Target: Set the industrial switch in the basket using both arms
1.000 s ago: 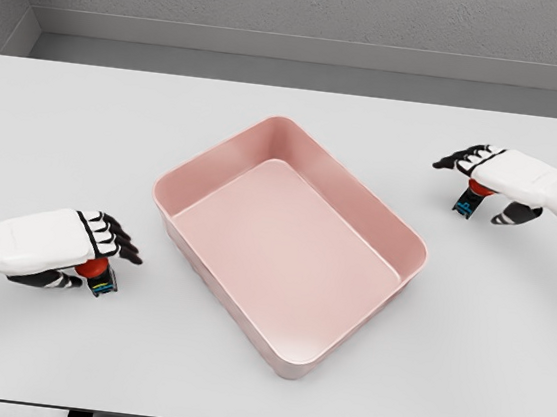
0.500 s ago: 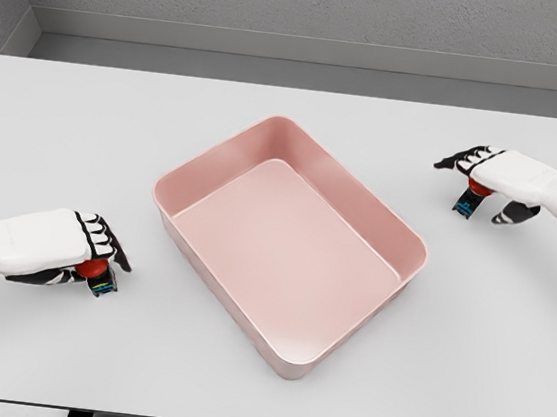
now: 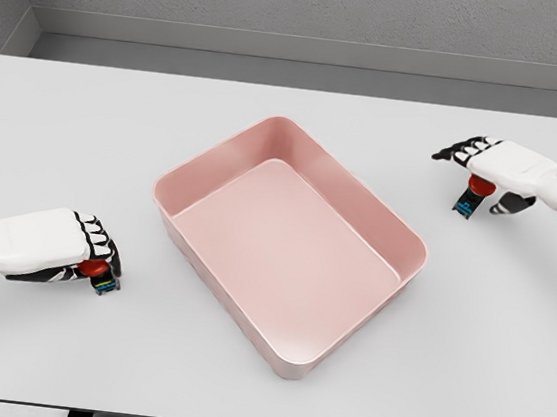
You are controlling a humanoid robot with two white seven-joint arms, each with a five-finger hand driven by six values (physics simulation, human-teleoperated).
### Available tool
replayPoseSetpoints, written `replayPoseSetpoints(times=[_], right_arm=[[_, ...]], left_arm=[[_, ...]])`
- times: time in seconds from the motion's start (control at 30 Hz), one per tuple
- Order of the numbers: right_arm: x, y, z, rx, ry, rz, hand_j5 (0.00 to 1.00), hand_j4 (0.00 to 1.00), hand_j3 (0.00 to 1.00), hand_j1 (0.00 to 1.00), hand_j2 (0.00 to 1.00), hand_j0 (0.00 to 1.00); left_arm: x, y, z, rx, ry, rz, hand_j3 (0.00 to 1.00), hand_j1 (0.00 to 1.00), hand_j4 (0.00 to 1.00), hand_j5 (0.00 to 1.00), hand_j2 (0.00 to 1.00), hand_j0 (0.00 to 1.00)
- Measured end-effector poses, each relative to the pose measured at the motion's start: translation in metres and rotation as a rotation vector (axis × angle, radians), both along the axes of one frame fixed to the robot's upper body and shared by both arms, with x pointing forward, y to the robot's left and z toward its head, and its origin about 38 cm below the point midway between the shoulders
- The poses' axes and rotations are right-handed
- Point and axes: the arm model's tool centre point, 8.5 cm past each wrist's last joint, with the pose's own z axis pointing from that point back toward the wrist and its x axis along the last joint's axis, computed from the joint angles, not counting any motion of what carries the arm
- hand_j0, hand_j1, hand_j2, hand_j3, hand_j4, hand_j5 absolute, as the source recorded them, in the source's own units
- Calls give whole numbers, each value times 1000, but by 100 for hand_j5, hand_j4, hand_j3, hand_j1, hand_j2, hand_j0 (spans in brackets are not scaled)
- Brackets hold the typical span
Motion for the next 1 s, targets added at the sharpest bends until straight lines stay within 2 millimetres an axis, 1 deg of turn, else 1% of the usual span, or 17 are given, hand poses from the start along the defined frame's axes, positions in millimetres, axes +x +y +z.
replayPoseSetpoints(times=[0.3, 0.63, 0.7, 0.8, 0.83, 0.97, 1.0], right_arm=[[2, 13, -9, -3, 6, 24, 100, 100, 100, 100, 100, 100], [3, 11, -11, -16, 8, 19, 100, 100, 100, 100, 100, 100], [3, 11, -12, -18, 12, 20, 96, 96, 96, 96, 96, 96], [2, 10, -13, -23, 15, 21, 86, 86, 86, 86, 86, 86], [2, 10, -13, -26, 16, 21, 84, 84, 84, 84, 84, 84], [1, 11, -17, -35, 27, 27, 83, 83, 83, 83, 83, 83], [1, 11, -17, -37, 29, 28, 82, 82, 82, 82, 82, 82]], left_arm=[[0, 0, 1, -3, -2, 0, 53, 53, 53, 53, 53, 53], [4, 0, 8, -19, -14, 5, 53, 53, 53, 53, 53, 53], [4, 1, 9, -21, -14, 6, 53, 53, 53, 53, 53, 53], [4, 1, 10, -23, -14, 7, 53, 53, 53, 53, 53, 53], [4, 2, 11, -24, -13, 8, 53, 53, 53, 53, 53, 53], [4, 3, 12, -24, -11, 8, 53, 53, 53, 53, 53, 53], [4, 3, 12, -24, -11, 8, 53, 53, 53, 53, 53, 53]])
